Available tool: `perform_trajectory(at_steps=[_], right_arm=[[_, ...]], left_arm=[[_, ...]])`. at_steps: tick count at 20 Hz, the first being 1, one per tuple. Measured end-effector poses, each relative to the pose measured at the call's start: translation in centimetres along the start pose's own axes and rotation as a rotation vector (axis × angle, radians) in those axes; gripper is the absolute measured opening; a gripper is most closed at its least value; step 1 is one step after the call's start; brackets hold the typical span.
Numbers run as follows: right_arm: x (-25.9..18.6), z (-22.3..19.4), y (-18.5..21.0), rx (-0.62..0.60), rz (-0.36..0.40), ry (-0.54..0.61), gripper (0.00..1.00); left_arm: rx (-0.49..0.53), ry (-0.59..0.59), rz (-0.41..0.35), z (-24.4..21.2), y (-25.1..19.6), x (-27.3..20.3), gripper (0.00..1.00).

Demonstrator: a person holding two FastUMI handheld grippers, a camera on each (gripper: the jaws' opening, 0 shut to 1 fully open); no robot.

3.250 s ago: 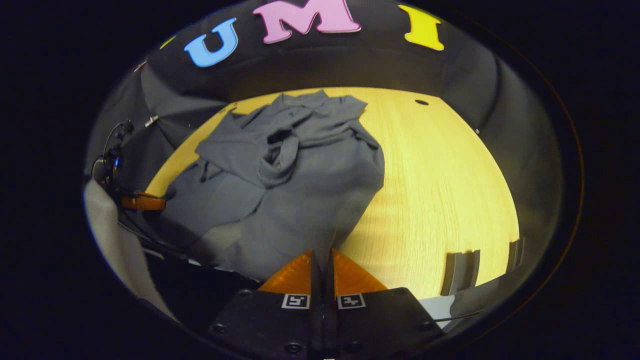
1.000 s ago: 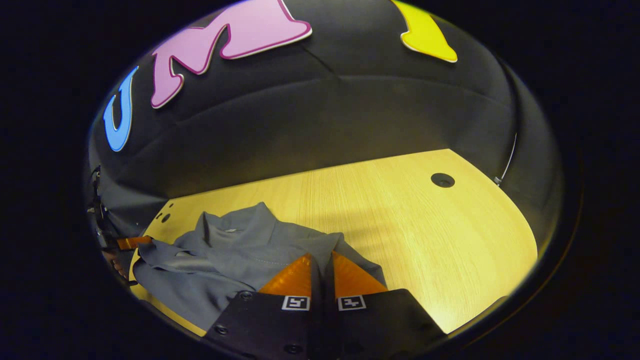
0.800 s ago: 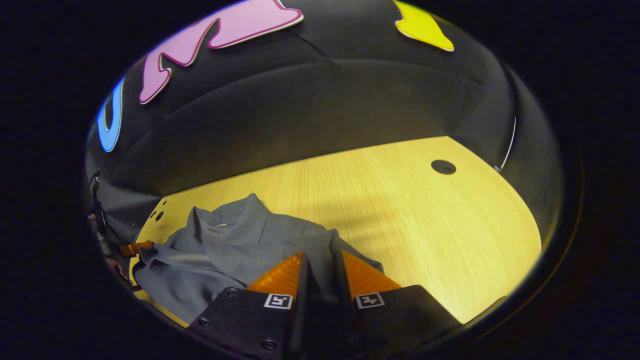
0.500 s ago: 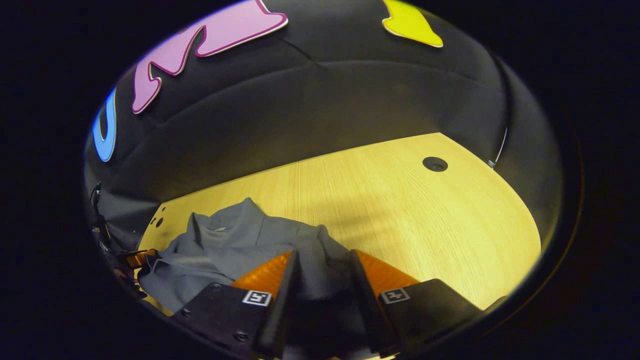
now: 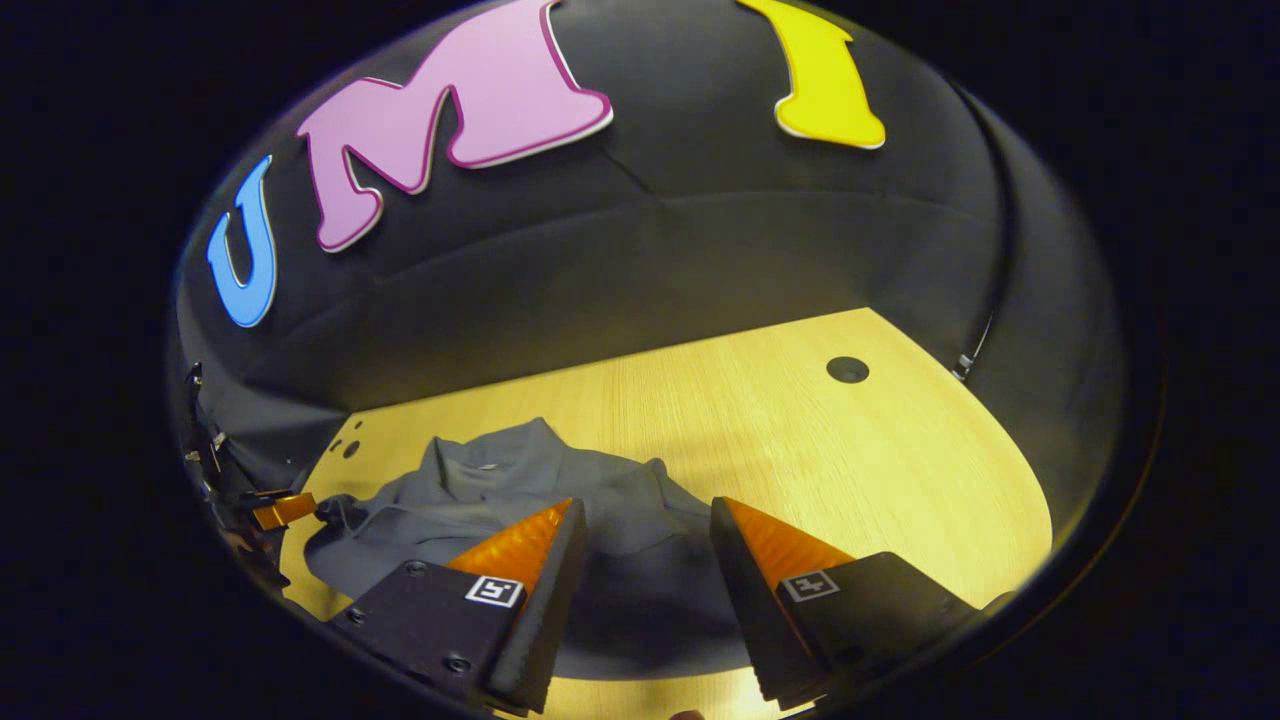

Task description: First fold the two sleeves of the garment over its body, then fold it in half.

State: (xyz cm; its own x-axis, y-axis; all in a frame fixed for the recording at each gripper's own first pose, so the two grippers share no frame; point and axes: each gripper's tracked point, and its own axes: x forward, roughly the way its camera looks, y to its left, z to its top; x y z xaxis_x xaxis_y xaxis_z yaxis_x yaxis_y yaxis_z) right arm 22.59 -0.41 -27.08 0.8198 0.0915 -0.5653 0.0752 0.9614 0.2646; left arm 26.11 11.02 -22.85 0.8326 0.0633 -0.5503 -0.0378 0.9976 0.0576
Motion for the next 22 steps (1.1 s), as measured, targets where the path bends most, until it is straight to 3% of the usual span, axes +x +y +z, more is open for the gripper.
perform_trajectory(at_steps=[10, 14, 22], right_arm=[[-9.7, -0.1, 4.5, -0.088, 0.087, -0.071, 0.78], [-13.0, -1.0, 6.9, -0.083, 0.159, -0.085, 0.87], [-17.4, -3.5, 7.9, -0.114, 0.164, -0.106, 0.87]], left_arm=[[-0.035, -0.108, -0.114, 0.4, -2.0, -11.5, 0.92], [-0.033, -0.133, -0.133, 0.0, -2.7, -15.3, 0.94], [-0.052, -0.129, -0.156, -2.3, -3.8, -19.6, 0.94]])
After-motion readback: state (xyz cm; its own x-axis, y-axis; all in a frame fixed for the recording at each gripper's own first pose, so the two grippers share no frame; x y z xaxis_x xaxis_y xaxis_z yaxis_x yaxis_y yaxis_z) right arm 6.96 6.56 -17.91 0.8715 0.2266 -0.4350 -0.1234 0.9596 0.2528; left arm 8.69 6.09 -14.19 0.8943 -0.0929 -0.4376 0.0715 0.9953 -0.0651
